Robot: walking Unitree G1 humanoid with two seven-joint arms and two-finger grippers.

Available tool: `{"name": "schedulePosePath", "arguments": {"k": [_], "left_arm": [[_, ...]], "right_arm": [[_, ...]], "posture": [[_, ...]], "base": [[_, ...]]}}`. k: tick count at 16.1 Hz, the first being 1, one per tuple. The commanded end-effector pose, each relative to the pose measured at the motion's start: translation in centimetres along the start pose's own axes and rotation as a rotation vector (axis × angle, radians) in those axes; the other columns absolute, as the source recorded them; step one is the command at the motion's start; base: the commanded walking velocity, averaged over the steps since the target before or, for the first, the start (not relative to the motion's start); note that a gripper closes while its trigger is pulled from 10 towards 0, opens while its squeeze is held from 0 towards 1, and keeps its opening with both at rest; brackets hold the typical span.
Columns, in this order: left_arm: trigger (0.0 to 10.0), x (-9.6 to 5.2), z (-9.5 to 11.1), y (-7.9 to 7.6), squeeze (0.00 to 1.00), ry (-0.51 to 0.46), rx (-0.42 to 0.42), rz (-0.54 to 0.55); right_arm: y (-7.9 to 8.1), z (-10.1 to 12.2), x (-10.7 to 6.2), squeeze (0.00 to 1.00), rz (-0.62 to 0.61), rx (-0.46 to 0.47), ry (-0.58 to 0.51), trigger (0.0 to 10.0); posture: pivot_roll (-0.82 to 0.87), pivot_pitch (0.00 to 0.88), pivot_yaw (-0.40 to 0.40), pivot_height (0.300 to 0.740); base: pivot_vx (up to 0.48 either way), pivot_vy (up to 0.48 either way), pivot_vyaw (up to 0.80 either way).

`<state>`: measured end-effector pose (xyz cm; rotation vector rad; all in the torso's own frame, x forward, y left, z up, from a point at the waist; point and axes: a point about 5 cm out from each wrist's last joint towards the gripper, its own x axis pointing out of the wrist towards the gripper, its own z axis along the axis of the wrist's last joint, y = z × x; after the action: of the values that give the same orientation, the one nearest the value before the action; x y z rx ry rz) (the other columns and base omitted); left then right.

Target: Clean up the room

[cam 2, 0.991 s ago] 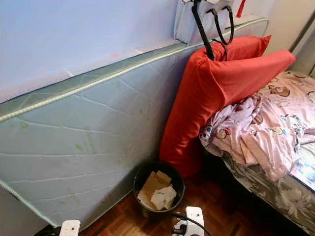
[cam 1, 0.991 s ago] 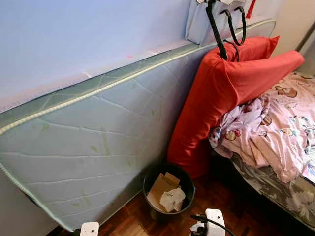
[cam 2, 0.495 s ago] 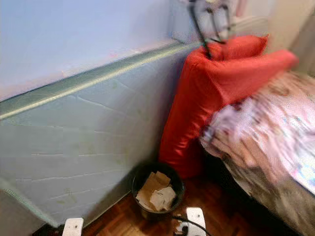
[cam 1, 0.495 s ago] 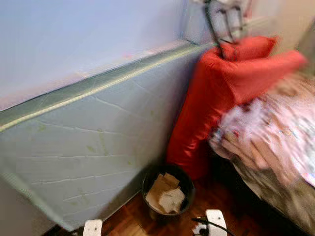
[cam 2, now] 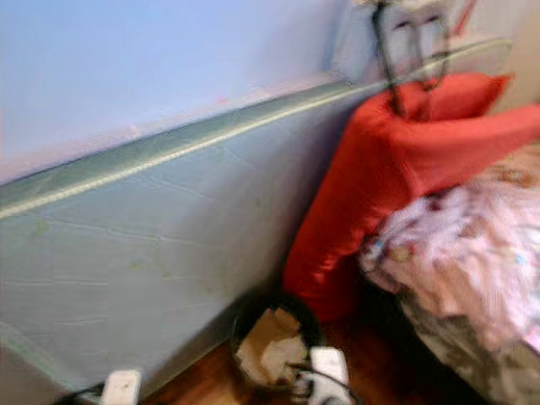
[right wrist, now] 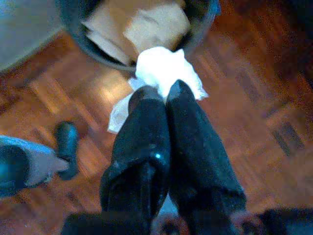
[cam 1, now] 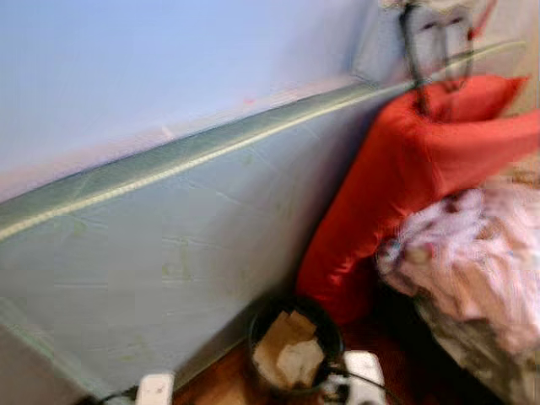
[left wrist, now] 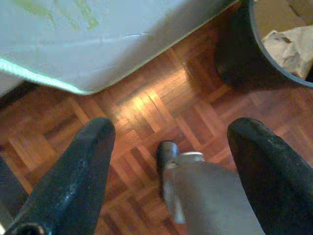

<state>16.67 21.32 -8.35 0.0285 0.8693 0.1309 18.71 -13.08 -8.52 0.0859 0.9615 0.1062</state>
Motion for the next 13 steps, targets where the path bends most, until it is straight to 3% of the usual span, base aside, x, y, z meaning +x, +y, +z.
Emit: {"name": "schedulePosePath", "arguments": {"k": [1,5,10,13], "left_arm": [[10.0,0.02,-0.17,-0.97,0.0,0.008,-0.007,-0.022],[10.0,0.0,-0.23,-1.04,0.0,0.007,-0.012,-0.02],[10.0,-0.03,-0.27,-1.05,0.0,0.004,-0.019,-0.017],[10.0,-0.05,-0.31,-1.01,0.0,0.005,-0.016,-0.019]], "right_arm": [[-1.3,-0.22,-0.2,0.0,-0.036,-0.006,0.006,10.0],[-1.35,-0.22,-0.21,0.0,-0.033,-0.001,0.007,10.0],[-1.32,-0.19,-0.2,0.0,-0.011,-0.018,0.011,10.0],[-1.31,-0.24,-0.21,0.0,-0.021,0.031,0.003,10.0]], "posture": [[0.12,0.0,-0.108,0.74],[0.12,0.0,-0.113,0.74],[0.12,0.0,-0.116,0.74],[0.12,0.0,-0.112,0.74]], "base": [[0.259,0.0,0.44],[0.263,0.0,0.8],[0.0,0.0,0.12],[0.0,0.0,0.23]]}}
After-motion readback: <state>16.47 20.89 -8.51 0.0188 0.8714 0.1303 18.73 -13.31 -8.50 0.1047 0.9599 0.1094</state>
